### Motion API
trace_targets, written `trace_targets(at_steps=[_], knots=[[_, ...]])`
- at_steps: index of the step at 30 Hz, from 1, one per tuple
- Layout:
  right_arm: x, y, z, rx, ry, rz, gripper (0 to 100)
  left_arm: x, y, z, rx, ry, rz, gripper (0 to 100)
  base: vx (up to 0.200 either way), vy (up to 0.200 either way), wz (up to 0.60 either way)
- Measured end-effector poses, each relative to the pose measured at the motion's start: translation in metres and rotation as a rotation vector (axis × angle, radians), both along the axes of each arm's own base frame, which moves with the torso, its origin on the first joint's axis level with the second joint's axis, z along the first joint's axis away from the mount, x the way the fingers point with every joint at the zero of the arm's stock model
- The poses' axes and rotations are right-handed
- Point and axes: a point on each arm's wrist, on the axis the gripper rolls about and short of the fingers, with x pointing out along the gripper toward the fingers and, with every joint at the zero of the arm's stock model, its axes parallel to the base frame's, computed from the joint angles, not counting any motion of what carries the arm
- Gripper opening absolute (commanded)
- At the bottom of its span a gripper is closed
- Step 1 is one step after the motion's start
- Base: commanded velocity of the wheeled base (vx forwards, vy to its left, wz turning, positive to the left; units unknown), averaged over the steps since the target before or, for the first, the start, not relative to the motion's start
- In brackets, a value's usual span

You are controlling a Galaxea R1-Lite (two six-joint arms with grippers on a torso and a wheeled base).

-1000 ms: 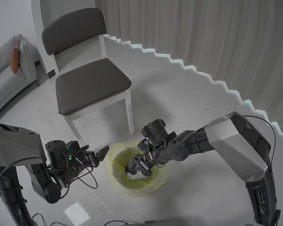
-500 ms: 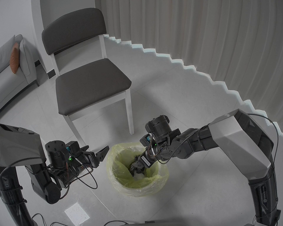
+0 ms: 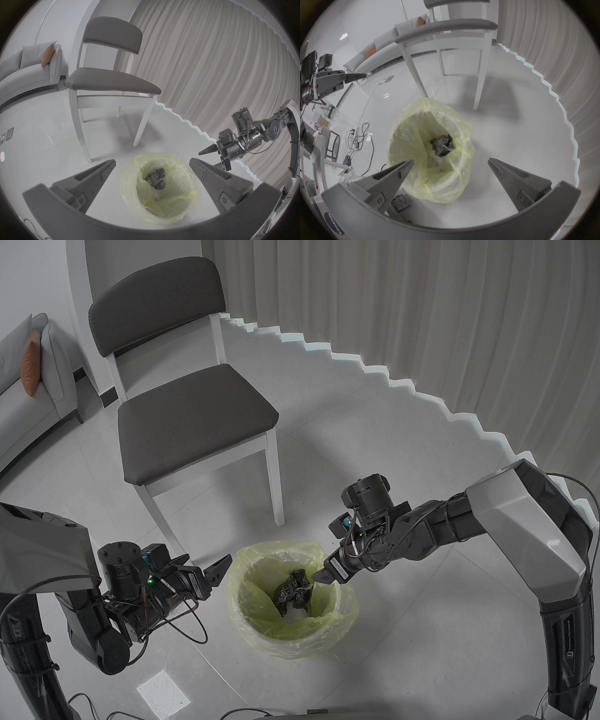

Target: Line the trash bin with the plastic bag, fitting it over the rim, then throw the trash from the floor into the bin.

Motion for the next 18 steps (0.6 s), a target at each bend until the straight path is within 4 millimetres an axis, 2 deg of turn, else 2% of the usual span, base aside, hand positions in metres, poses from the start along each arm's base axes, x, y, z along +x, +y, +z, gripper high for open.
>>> trace_targets(at_steps=[4, 9, 18], knots=[[0.005, -0.015, -0.01, -0.03, 0.022, -0.035, 100, -0.001, -0.001, -0.002, 0.004, 0.007, -0.004, 100, 0.0, 0.0, 0.0], [0.012, -0.03, -0.033, -0.086, 0.051, -0.064, 100, -0.002, -0.002, -0.002, 0.006, 0.009, -0.006, 100, 0.0, 0.0, 0.0], [0.026, -0.039, -0.066, -0.151, 0.092, -0.082, 100, -0.002, -0.002, -0.002, 0.007, 0.009, -0.002, 100, 0.0, 0.0, 0.0]])
